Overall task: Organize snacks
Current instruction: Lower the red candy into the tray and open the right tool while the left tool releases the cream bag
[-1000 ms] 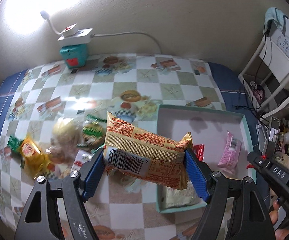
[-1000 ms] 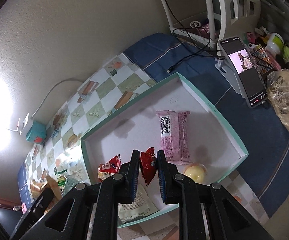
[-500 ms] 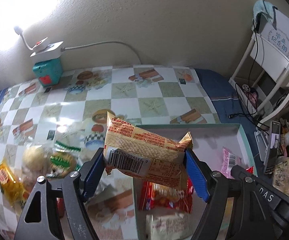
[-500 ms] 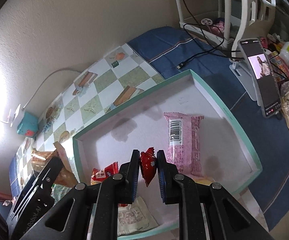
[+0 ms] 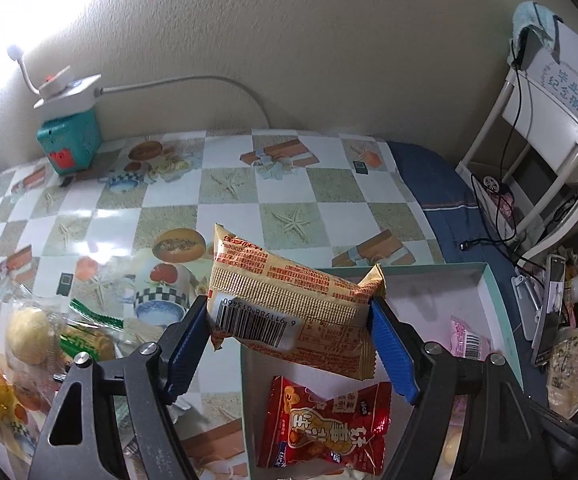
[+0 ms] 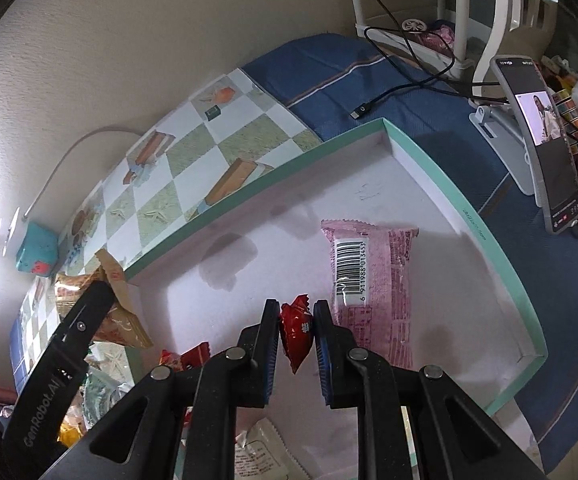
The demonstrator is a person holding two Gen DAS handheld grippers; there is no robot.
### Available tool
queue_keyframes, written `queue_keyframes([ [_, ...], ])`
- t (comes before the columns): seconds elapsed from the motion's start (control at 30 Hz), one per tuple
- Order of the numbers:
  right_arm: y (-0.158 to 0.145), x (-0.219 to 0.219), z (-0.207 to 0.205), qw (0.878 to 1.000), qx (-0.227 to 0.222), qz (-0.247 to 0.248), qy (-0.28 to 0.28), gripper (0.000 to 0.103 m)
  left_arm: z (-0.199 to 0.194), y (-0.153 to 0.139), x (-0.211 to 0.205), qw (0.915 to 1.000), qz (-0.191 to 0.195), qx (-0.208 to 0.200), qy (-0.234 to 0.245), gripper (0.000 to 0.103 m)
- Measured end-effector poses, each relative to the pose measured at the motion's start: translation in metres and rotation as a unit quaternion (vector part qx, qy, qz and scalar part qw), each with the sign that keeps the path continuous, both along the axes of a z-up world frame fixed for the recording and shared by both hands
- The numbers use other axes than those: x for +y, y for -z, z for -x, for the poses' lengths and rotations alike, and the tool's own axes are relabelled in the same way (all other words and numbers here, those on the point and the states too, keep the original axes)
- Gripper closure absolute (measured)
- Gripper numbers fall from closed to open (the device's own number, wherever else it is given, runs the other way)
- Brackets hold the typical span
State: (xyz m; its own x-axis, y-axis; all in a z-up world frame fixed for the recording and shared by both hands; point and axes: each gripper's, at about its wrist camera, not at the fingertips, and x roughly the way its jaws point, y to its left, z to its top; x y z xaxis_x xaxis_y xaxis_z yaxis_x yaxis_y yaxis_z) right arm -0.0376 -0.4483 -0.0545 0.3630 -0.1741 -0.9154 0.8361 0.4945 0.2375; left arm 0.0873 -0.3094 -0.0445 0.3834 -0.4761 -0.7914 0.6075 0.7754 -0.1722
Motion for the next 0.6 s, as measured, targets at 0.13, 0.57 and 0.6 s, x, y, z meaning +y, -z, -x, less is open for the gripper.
queue_keyframes([
  [0.13,0.002,-0.002,0.000,1.000,0.001,0.001,0.003,0.084,-0.002,0.005,-0.002,0.9999,0.004,0.014,0.005,0.024],
  [0.57,-0.003,-0.011,0.010,1.000,0.000,0.004,0.016,0.084,-0.001,0.009,-0.006,0.9991,0.014,0.037,0.017,0.024],
  [0.6,-0.003,-0.011,0.010,1.000,0.000,0.004,0.017,0.083,-0.001,0.009,-0.006,0.9989,0.014,0.041,0.017,0.024],
])
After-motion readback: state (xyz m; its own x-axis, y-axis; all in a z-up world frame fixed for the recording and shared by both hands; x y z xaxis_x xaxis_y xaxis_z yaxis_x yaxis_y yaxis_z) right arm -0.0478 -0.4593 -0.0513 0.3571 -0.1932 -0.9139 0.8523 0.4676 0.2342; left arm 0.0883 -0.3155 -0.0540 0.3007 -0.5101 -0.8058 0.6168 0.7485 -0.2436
